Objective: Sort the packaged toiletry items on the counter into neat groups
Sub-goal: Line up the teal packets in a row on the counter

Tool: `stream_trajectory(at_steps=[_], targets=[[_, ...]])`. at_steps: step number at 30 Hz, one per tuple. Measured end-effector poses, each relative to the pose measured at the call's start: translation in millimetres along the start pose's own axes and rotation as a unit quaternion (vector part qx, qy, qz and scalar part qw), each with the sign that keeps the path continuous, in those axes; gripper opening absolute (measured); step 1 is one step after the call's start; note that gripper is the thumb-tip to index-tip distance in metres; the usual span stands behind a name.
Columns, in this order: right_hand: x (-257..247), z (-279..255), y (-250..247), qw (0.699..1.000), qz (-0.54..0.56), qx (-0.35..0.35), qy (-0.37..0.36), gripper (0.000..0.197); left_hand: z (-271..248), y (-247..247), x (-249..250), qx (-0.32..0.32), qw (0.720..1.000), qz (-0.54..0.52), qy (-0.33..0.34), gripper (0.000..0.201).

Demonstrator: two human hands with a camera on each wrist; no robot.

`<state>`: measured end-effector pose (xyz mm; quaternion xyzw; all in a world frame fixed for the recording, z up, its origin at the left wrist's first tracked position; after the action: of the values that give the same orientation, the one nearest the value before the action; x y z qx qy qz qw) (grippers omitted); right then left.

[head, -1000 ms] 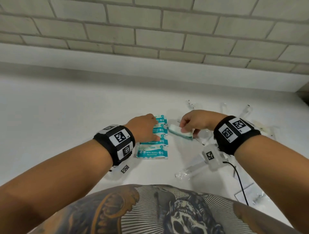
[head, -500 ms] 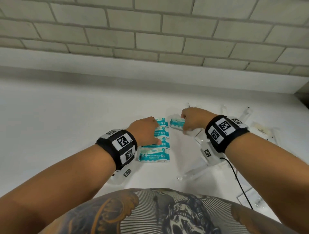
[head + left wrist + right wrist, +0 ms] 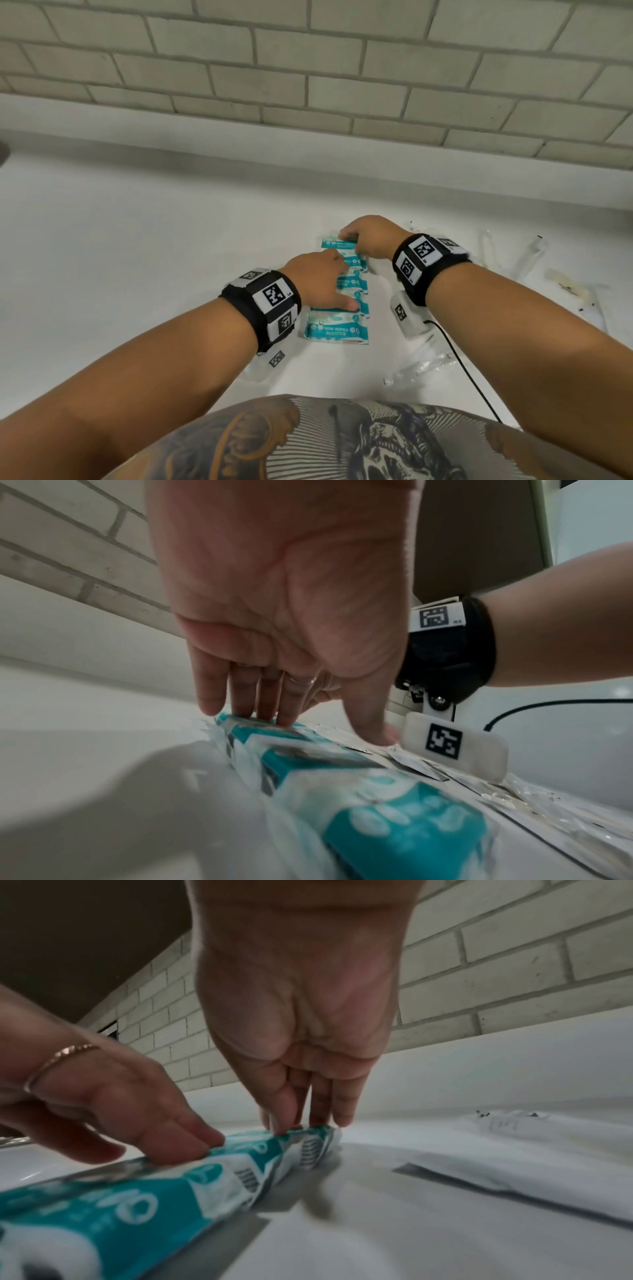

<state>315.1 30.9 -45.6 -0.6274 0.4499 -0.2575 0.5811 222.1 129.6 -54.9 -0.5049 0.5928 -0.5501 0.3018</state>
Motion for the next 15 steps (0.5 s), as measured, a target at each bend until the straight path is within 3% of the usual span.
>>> stream_trajectory(at_steps=[5,7,15], targets=[[1.0,-4.6,1.2,1.0,0.017,0.012,-0.005,0.041,-4.8,5.9,-3.4,-0.135,0.991,0.018,0.011,0.129],[0.2,-4.2,2.6,1.0,0.016,0.007,-0.012,0.04,-8.9,11.5,-0.9,-0.18,0.983,0.041,0.017,0.138],[-1.4,-2.8,3.1,1.0,-0.007,-0.015,-0.025,0.045,-14.4,14.4,10.2,-0.141,0.985,0.091,0.029,0.131]])
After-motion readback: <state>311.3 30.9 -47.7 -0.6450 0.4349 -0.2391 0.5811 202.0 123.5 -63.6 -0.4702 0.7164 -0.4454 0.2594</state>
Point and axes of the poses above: each hand's wrist, its own z-axis towards the middle knuckle, its own y-axis out of the palm, x = y × z, the point moved 4 cm from there along z, towards the middle knuckle, and after that the axes turned 7 degrees about x, right-handed, at the moved point
